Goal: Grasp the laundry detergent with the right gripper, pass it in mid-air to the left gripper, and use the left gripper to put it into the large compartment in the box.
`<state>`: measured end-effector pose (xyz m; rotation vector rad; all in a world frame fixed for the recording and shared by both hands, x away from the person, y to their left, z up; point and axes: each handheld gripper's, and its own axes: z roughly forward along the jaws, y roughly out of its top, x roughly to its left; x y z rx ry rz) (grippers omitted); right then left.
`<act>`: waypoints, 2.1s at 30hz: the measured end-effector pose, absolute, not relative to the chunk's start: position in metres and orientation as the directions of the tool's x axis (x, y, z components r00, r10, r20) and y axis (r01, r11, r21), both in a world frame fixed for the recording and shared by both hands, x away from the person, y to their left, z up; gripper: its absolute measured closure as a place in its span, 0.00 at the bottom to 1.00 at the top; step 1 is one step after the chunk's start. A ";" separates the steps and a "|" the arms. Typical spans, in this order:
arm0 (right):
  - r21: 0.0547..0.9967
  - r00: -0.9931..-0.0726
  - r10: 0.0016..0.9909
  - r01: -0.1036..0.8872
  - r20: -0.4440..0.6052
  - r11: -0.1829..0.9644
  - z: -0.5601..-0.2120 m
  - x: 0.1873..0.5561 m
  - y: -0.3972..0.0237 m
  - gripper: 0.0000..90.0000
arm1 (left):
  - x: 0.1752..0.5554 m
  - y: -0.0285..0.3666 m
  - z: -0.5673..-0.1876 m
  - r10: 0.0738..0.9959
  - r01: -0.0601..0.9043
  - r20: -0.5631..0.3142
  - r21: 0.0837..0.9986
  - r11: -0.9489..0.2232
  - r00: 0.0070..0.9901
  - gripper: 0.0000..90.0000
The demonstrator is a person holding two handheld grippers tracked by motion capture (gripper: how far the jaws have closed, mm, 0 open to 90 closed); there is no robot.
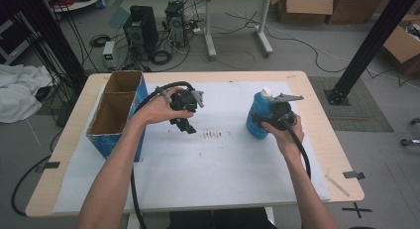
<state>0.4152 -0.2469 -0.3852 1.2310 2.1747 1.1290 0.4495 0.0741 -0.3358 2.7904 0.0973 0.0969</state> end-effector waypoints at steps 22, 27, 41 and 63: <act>0.813 -0.525 0.850 0.515 0.048 0.272 -0.388 0.413 -0.247 0.48 | 0.450 0.074 -0.336 0.080 0.056 0.057 0.343 -0.938 0.995 0.21; 0.812 -0.527 0.848 0.515 0.049 0.273 -0.388 0.413 -0.248 0.48 | 0.450 0.074 -0.336 0.079 0.056 0.055 0.343 -0.938 0.995 0.21; 0.822 -0.538 0.842 0.500 0.048 0.272 -0.390 0.413 -0.249 0.50 | 0.449 0.074 -0.336 0.080 0.056 0.056 0.345 -0.937 0.995 0.21; 0.820 -0.726 0.684 0.430 0.067 0.377 -0.361 0.407 -0.241 0.50 | 0.440 0.077 -0.312 0.107 0.081 0.047 0.373 -0.924 0.993 0.21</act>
